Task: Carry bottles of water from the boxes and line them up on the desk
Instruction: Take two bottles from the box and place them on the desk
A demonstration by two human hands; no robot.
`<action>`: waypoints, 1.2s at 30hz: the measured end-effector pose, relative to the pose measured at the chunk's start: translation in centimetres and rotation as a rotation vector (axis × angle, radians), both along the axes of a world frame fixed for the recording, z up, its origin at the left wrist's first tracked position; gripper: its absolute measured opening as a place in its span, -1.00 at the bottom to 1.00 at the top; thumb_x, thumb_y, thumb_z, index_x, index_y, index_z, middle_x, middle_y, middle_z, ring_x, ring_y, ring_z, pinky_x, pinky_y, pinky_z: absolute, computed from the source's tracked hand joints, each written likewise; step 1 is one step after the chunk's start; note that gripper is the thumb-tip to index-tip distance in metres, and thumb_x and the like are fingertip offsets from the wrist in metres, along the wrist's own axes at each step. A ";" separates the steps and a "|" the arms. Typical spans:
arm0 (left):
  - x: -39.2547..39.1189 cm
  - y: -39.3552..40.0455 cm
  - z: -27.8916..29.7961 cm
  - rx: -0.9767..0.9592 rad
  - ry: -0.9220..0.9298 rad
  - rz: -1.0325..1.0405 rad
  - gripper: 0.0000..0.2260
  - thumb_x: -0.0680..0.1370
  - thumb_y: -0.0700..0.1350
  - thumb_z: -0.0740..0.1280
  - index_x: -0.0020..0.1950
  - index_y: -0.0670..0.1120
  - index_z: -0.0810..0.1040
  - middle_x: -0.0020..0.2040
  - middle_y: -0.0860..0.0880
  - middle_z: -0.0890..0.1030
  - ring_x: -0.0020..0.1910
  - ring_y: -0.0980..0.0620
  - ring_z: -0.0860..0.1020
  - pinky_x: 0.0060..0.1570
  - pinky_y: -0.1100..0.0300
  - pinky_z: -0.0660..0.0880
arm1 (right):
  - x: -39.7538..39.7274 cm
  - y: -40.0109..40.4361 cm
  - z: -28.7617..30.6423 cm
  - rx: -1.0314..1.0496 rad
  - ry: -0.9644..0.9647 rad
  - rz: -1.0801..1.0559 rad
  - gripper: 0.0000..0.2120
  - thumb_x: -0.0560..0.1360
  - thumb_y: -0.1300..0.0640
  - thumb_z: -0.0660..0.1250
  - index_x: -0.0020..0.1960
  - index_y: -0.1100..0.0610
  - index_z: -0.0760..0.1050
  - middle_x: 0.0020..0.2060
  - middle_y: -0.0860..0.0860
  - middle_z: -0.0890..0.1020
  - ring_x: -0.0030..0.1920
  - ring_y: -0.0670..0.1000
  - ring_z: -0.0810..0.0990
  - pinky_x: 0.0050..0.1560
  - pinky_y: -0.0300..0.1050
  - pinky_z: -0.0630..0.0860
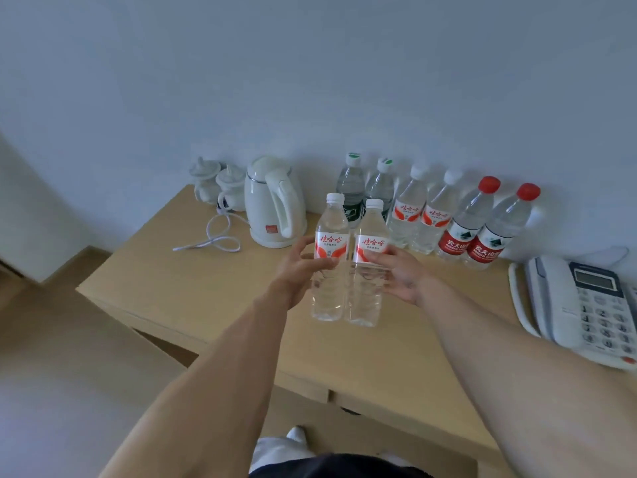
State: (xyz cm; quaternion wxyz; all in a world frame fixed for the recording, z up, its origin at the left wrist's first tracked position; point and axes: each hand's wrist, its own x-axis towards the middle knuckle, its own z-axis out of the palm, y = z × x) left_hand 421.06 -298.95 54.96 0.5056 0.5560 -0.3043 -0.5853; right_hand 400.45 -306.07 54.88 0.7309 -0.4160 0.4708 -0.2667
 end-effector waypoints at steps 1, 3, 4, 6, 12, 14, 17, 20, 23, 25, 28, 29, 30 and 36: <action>0.9 -1.0 0.0 -0.001 0.005 -0.025 -0.48 0.40 -0.39 0.51 0.31 -0.12 0.51 0.00 -0.16 0.68 -0.09 -0.13 0.64 -0.25 0.07 0.51 | 0.6 -0.4 0.0 0.000 -0.008 -0.030 -0.58 0.26 0.08 0.56 0.09 0.04 0.57 -0.04 0.02 0.74 -0.05 0.05 0.73 -0.16 0.04 0.64; 2.4 -2.9 -0.1 -0.004 0.016 -0.063 -0.46 0.39 -0.41 0.51 0.32 -0.16 0.49 0.01 -0.16 0.68 -0.11 -0.10 0.66 -0.34 0.16 0.52 | 1.7 -1.0 0.0 -0.004 -0.012 -0.089 -0.50 0.25 0.11 0.56 0.17 0.05 0.54 0.00 0.01 0.73 -0.01 0.05 0.73 -0.10 0.05 0.62; 3.0 -3.7 -0.2 -0.005 0.015 -0.082 -0.46 0.38 -0.42 0.51 0.32 -0.16 0.49 0.01 -0.17 0.68 -0.11 -0.09 0.66 -0.34 0.20 0.52 | 2.1 -1.2 -0.1 -0.010 -0.005 -0.120 -0.45 0.24 0.12 0.56 0.21 0.05 0.52 0.01 0.00 0.73 -0.01 0.04 0.73 -0.06 0.05 0.60; 3.9 -5.3 -0.6 -0.011 0.005 -0.128 -0.45 0.37 -0.43 0.52 0.31 -0.14 0.49 0.03 -0.18 0.68 -0.06 -0.10 0.66 -0.31 0.21 0.54 | 2.7 -1.7 -0.2 -0.022 0.019 -0.178 -0.37 0.24 0.16 0.57 0.28 0.06 0.48 0.04 0.01 0.72 0.00 0.04 0.72 -0.03 0.03 0.56; 4.0 -8.1 -1.6 -0.075 -0.048 -0.262 -0.36 0.33 -0.39 0.56 0.36 -0.13 0.48 0.13 -0.24 0.67 0.17 -0.23 0.63 0.23 -0.11 0.54 | 3.0 -2.8 -1.2 -0.053 0.047 -0.306 -0.47 0.36 0.34 0.52 0.23 -0.01 0.47 0.14 0.05 0.67 0.19 0.09 0.62 0.28 0.10 0.50; 3.8 -8.4 -1.6 -0.105 -0.045 -0.282 -0.33 0.29 -0.32 0.58 0.36 -0.13 0.47 0.14 -0.23 0.67 0.16 -0.20 0.64 0.20 -0.05 0.56 | 3.0 -3.0 -1.4 -0.087 0.059 -0.316 -0.43 0.34 0.37 0.53 0.23 -0.04 0.46 0.14 0.04 0.66 0.20 0.05 0.61 0.29 0.03 0.49; 3.7 -8.8 -1.6 -0.136 -0.065 -0.288 -0.32 0.28 -0.31 0.57 0.37 -0.11 0.46 0.15 -0.21 0.67 0.15 -0.16 0.65 0.16 0.00 0.58 | 2.9 -3.4 -1.4 -0.169 0.098 -0.297 -0.40 0.32 0.38 0.54 0.21 -0.08 0.47 0.12 -0.01 0.67 0.14 -0.06 0.63 0.18 -0.10 0.51; 3.9 -9.1 -1.7 -0.155 -0.169 -0.291 -0.36 0.35 -0.37 0.57 0.35 -0.07 0.45 0.15 -0.13 0.67 0.17 -0.09 0.63 0.16 0.04 0.55 | 2.7 -3.7 -1.3 -0.236 0.113 -0.267 -0.43 0.32 0.41 0.53 0.19 -0.02 0.49 0.07 -0.04 0.68 0.11 -0.08 0.63 0.16 -0.13 0.54; 4.0 -9.2 -1.7 -0.191 -0.255 -0.286 -0.40 0.36 -0.36 0.57 0.30 -0.03 0.45 0.15 -0.04 0.68 0.14 0.05 0.64 0.01 0.26 0.56 | 2.7 -4.0 -1.2 -0.289 0.138 -0.241 -0.41 0.32 0.43 0.53 0.25 0.09 0.47 0.07 -0.04 0.66 0.10 -0.13 0.63 0.10 -0.20 0.55; 3.7 -9.0 -1.6 -0.207 -0.260 -0.267 -0.41 0.38 -0.39 0.55 0.30 -0.05 0.43 0.17 -0.05 0.67 0.14 0.09 0.64 -0.06 0.33 0.56 | 2.6 -4.1 -1.1 -0.318 0.173 -0.230 -0.41 0.30 0.41 0.55 0.25 0.10 0.48 0.07 -0.07 0.66 0.06 -0.21 0.62 0.04 -0.25 0.53; 3.5 -8.9 -1.8 -0.223 -0.262 -0.252 -0.43 0.41 -0.40 0.52 0.31 -0.07 0.41 0.18 -0.07 0.66 0.17 0.06 0.63 0.04 0.23 0.58 | 2.4 -4.4 -1.1 -0.357 0.229 -0.227 -0.43 0.28 0.32 0.60 0.21 0.04 0.50 0.13 -0.06 0.64 0.11 -0.20 0.60 0.08 -0.24 0.48; 3.4 -8.8 -1.8 -0.223 -0.261 -0.251 -0.43 0.42 -0.40 0.51 0.33 -0.07 0.40 0.18 -0.06 0.66 0.19 0.04 0.63 0.10 0.18 0.58 | 2.3 -4.4 -1.1 -0.369 0.243 -0.224 -0.43 0.28 0.29 0.61 0.20 0.01 0.50 0.14 -0.06 0.64 0.15 -0.17 0.59 0.11 -0.22 0.47; 3.3 -8.8 -1.8 -0.221 -0.263 -0.249 -0.42 0.42 -0.39 0.51 0.34 -0.07 0.39 0.19 -0.06 0.65 0.20 0.03 0.62 0.15 0.13 0.57 | 2.2 -4.4 -1.2 -0.380 0.255 -0.221 -0.44 0.28 0.26 0.62 0.18 -0.02 0.51 0.14 -0.07 0.63 0.18 -0.15 0.58 0.15 -0.18 0.48; 3.3 -8.9 -1.6 -0.199 -0.319 -0.273 -0.40 0.44 -0.38 0.50 0.38 -0.02 0.38 0.22 0.01 0.62 0.24 0.10 0.59 0.22 0.11 0.53 | 1.9 -4.8 -0.8 -0.455 0.393 -0.142 -0.44 0.29 0.19 0.63 0.17 -0.10 0.47 0.12 -0.14 0.62 0.19 -0.18 0.55 0.24 -0.08 0.48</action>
